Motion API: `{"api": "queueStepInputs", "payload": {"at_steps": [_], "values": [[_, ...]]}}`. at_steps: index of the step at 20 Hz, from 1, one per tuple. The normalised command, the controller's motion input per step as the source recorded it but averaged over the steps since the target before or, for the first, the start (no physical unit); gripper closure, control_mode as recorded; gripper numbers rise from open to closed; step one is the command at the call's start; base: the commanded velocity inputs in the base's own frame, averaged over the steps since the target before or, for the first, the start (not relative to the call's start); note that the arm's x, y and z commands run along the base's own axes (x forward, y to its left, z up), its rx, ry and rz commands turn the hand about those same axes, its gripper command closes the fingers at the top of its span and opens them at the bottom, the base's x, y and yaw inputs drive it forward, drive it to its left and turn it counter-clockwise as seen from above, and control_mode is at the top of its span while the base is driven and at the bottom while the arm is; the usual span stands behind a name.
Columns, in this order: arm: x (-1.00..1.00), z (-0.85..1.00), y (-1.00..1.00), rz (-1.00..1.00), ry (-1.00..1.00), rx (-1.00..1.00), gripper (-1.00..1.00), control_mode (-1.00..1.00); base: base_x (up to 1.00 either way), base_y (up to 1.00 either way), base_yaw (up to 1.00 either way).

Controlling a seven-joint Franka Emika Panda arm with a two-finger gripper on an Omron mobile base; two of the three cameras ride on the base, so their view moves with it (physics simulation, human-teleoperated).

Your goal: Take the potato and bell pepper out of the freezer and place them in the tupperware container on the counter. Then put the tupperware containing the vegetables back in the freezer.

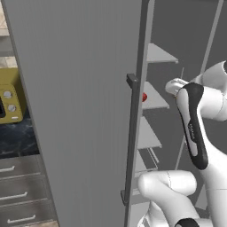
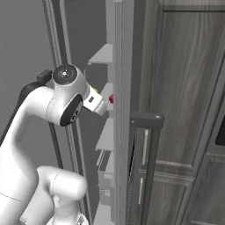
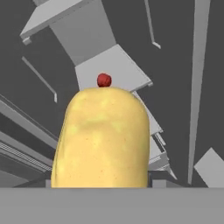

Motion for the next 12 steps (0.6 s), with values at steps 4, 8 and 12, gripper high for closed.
{"api": "queueStepInputs", "payload": {"at_steps": [4, 8, 12], "values": [[-0.23, 0.24, 0.16, -0.06, 0.00, -0.01, 1.00, -1.00, 0.00, 0.00, 0.00], [-0.26, 0.21, 0.03, -0.02, 0.00, -0.03, 1.00, -1.00, 0.00, 0.00, 0.00], [-0.24, 0.25, 0.01, 0.00, -0.01, -0.03, 1.00, -1.00, 0.00, 0.00, 0.00]]}}
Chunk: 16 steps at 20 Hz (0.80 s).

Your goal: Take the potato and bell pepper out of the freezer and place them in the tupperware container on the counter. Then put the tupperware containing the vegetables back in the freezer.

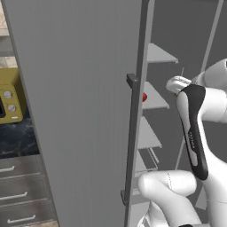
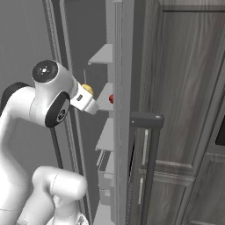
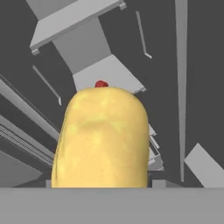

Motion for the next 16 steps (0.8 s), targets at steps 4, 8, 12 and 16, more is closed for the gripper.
{"api": "queueStepInputs", "payload": {"at_steps": [4, 8, 12, 16], "values": [[-0.26, 0.27, 0.01, 0.00, 0.00, -0.06, 1.00, -1.00, 0.00, 0.00, 0.00], [-0.26, 0.15, 0.17, 0.00, 0.01, -0.07, 1.00, -1.00, 0.00, 0.00, 0.00], [0.00, 0.00, 0.21, 0.00, 0.08, -0.09, 1.00, -1.00, 0.00, 0.00, 0.00], [0.00, 0.00, 0.05, 0.00, 0.00, -0.03, 1.00, -1.00, 0.00, 0.00, 0.00]]}}
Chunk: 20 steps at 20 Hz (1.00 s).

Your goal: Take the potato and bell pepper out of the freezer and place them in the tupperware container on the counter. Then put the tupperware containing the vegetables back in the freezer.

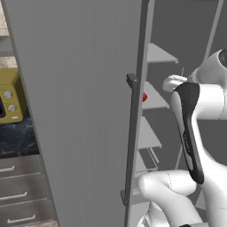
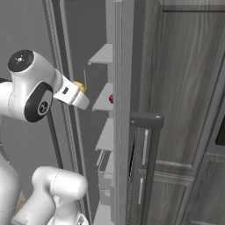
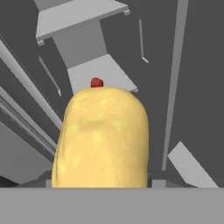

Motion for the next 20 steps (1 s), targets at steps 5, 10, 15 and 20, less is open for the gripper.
{"api": "queueStepInputs", "payload": {"at_steps": [5, 10, 15, 20], "values": [[-0.10, 0.00, 0.04, 0.00, 0.00, -0.01, 1.00, -1.00, 0.00, 0.00, 0.00], [0.00, 0.00, 0.00, 0.00, 0.00, 0.00, 1.00, 1.00, -0.53, 0.37, 0.20], [0.00, 0.00, 0.00, 0.00, 0.00, 0.00, 1.00, 1.00, -0.96, 0.70, 0.27], [0.00, 0.00, 0.00, 0.00, 0.00, 0.00, 1.00, 1.00, -0.64, 0.99, 0.37]]}}
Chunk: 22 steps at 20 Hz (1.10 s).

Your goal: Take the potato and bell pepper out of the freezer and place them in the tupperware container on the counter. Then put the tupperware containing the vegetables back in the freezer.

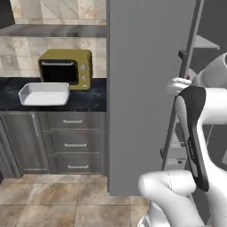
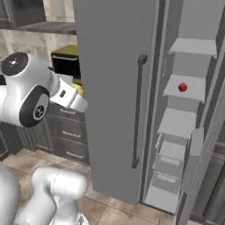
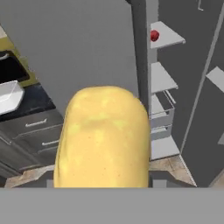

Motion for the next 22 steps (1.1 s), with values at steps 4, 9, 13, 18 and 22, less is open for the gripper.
{"api": "queueStepInputs", "payload": {"at_steps": [4, 9, 13, 18, 22], "values": [[0.00, 0.00, 0.00, 0.00, 0.00, 0.00, 1.00, 1.00, 0.20, 1.00, 0.16], [0.00, 0.00, 0.00, 0.00, 0.00, 0.00, 1.00, 1.00, 0.57, 1.00, -0.01], [0.00, 0.00, 0.00, 0.00, 0.00, 0.00, 1.00, 1.00, 0.83, 1.00, -0.04], [0.00, 0.00, 0.00, 0.00, 0.00, 0.00, 1.00, 1.00, 0.98, 0.93, -0.10], [0.00, 0.00, 0.00, 0.00, 0.00, 0.00, 1.00, 1.00, 1.00, 0.69, -0.18]]}}
